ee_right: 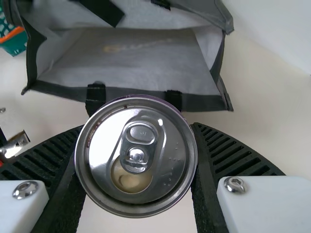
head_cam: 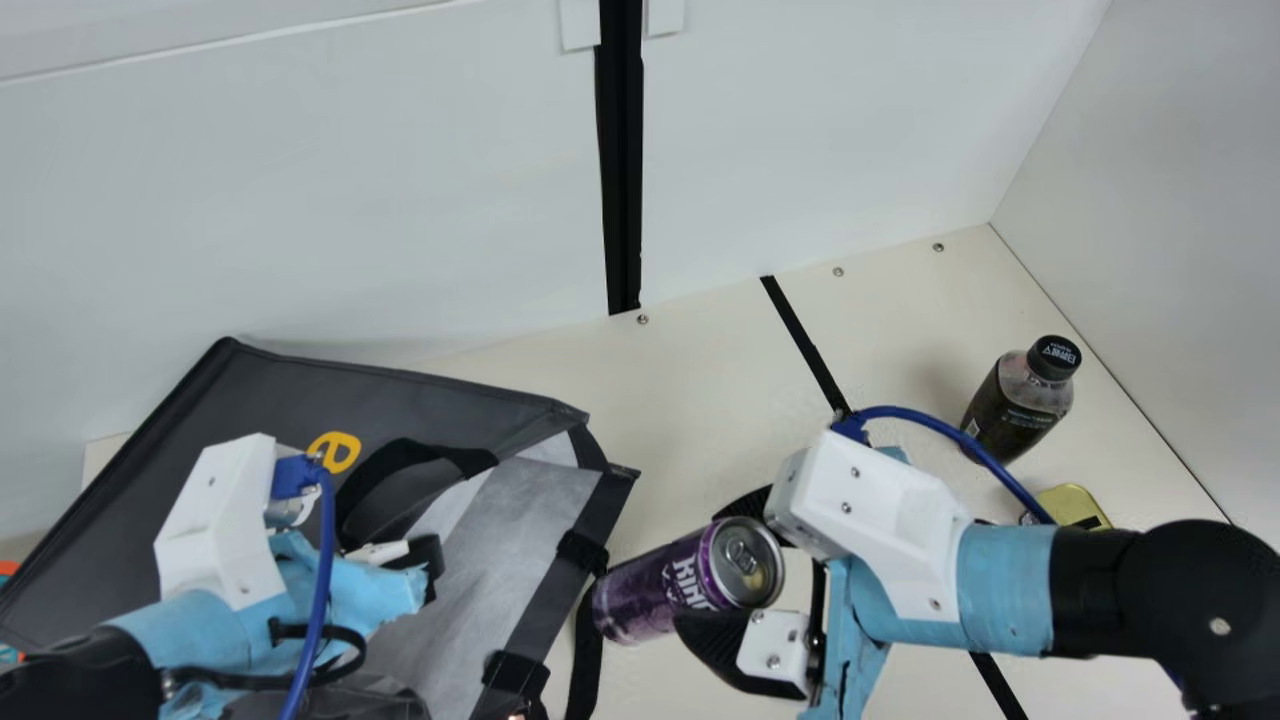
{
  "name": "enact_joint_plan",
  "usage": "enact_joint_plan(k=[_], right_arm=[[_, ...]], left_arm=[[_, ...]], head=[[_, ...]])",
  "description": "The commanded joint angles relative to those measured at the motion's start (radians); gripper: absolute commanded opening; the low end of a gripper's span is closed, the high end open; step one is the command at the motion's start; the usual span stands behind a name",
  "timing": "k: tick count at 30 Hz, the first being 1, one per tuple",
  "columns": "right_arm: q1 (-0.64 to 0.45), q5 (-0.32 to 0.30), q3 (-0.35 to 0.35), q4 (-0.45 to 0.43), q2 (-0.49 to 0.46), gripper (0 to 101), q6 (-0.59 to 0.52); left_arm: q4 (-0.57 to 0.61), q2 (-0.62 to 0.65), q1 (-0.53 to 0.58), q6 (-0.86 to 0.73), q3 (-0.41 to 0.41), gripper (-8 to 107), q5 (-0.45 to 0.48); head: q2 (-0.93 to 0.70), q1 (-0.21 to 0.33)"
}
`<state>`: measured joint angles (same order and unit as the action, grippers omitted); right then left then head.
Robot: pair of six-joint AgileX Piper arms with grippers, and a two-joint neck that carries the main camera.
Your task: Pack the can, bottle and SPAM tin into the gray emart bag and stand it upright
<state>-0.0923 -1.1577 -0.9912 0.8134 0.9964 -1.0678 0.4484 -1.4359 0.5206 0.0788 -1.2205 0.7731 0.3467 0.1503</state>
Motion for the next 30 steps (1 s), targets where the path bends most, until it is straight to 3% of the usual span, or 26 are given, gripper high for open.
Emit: enact_joint_plan(k=[1, 30], right_arm=[[0.014, 0.023, 0.009, 0.026, 0.006, 0, -0.014], [0.288, 0.382, 0.072, 0.296, 0.227, 0, -0.204]], left_arm=[[0.0, 0.0, 0.0, 0.0, 0.0, -8, 0.0], [0.0, 0.0, 0.0, 0.0, 0.0, -8, 0.0]], head=[[0.002, 0.024], [0.002, 0.024]])
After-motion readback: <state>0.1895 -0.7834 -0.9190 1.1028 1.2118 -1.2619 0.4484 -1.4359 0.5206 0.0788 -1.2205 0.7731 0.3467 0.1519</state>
